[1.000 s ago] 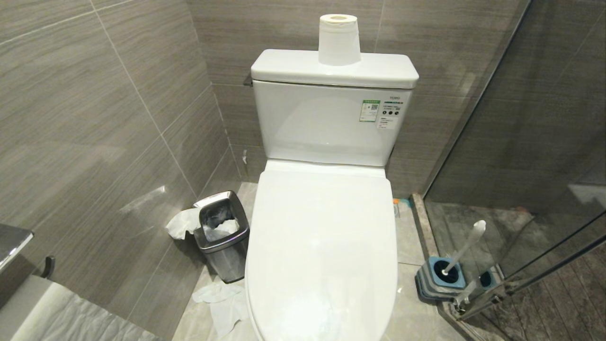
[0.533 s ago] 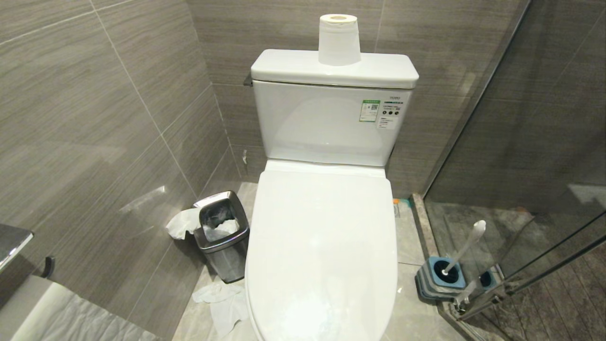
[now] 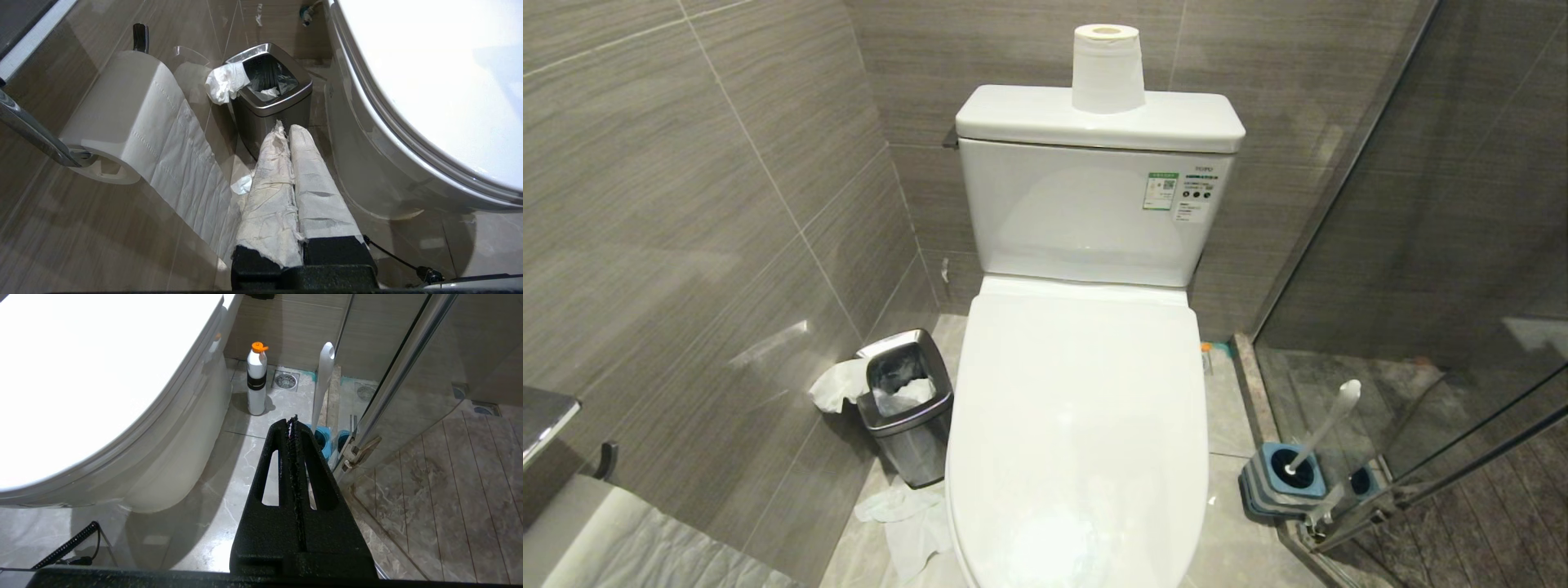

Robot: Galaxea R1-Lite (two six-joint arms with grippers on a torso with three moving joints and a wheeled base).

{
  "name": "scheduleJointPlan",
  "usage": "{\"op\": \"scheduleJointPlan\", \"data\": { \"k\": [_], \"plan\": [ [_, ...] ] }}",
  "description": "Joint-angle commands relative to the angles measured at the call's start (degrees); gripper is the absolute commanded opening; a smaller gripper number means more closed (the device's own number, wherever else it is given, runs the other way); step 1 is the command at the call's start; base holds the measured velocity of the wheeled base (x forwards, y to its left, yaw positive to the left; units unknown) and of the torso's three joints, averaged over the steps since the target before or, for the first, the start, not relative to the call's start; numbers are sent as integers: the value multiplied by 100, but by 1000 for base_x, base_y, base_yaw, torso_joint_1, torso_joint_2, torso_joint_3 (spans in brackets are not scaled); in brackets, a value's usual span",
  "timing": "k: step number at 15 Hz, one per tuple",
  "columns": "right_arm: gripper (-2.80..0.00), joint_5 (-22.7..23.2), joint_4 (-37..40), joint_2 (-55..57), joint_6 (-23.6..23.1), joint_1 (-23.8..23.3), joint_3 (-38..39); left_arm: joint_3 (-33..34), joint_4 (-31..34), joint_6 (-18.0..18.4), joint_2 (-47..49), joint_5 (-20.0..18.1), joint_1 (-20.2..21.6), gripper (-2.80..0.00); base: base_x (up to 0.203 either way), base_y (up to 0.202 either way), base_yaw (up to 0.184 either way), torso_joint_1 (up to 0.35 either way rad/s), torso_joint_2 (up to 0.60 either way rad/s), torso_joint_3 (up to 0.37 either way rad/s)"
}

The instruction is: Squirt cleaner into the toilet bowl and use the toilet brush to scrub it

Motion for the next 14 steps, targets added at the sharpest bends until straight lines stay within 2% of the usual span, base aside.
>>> {"op": "scheduleJointPlan", "data": {
  "k": [1, 3, 8, 9, 12, 13, 14],
  "plan": [
    [-280, 5, 2, 5, -1, 0, 1, -9, 3, -64, 9, 37, 0, -280, 0, 0, 0, 0, 0, 0],
    [-280, 1, 2, 5, -1, 0, 1, -5, -11, -438, 9, 127, 0, -280, 0, 0, 0, 0, 0, 0],
    [-280, 5, 2, 5, -1, 0, 9, -9, 12, -386, 9, 143, 0, -280, 0, 0, 0, 0, 0, 0],
    [-280, 5, 2, 5, -1, 0, 1, -19, 47, -292, 9, 116, 7, -280, 0, 0, 0, 0, 0, 0],
    [-280, -4, 2, 5, -1, 0, 1, -18, 64, 291, 17, -66, 3, -280, 0, 0, 0, 0, 0, 0],
    [-280, 5, 2, 5, -1, 0, 1, -9, 46, 250, 9, -44, 5, -280, 0, 0, 0, 0, 0, 0],
    [-280, 5, -5, 5, -1, 0, 1, -9, 23, -19, 9, 11, 1, -280, 0, 0, 0, 0, 0, 0]
  ]
}}
